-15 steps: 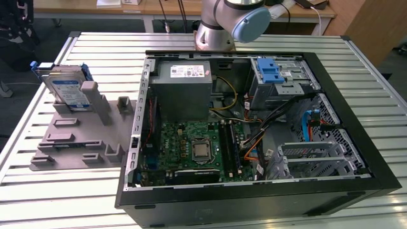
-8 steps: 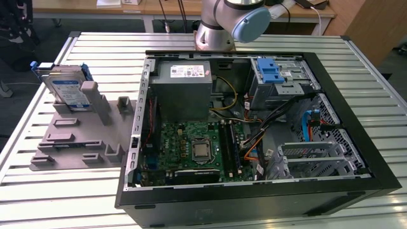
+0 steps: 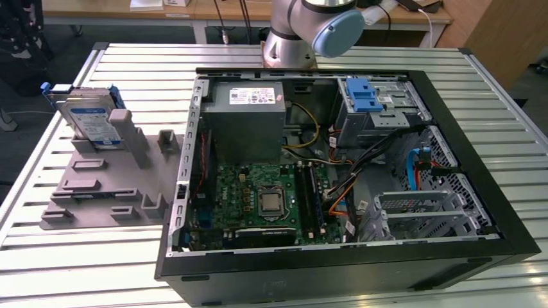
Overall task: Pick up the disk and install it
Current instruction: 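Pick up the disk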
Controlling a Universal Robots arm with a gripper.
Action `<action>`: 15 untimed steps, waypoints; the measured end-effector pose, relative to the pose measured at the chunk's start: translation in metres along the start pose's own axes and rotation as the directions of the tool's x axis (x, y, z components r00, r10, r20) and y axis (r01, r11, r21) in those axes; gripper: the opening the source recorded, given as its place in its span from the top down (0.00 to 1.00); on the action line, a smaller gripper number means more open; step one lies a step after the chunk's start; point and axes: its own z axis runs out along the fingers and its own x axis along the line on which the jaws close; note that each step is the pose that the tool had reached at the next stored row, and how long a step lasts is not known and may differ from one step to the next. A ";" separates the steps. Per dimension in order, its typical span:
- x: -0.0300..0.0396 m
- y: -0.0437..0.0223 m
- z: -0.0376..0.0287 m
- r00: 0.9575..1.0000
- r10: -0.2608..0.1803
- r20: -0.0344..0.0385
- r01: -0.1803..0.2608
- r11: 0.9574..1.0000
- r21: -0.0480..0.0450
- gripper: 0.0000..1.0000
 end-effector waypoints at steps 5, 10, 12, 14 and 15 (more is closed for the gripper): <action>-0.0005 0.0000 0.0007 1.000 0.000 0.000 0.000 1.000 0.000 0.71; -0.0031 0.0005 0.0032 1.000 0.000 -0.002 0.000 1.000 0.000 0.47; -0.0042 0.0006 0.0056 1.000 0.000 -0.003 0.000 1.000 0.001 0.41; -0.0058 0.0008 0.0084 1.000 0.000 -0.005 0.000 1.000 0.001 0.41; -0.0066 0.0010 0.0099 1.000 0.000 -0.005 0.000 1.000 0.001 0.41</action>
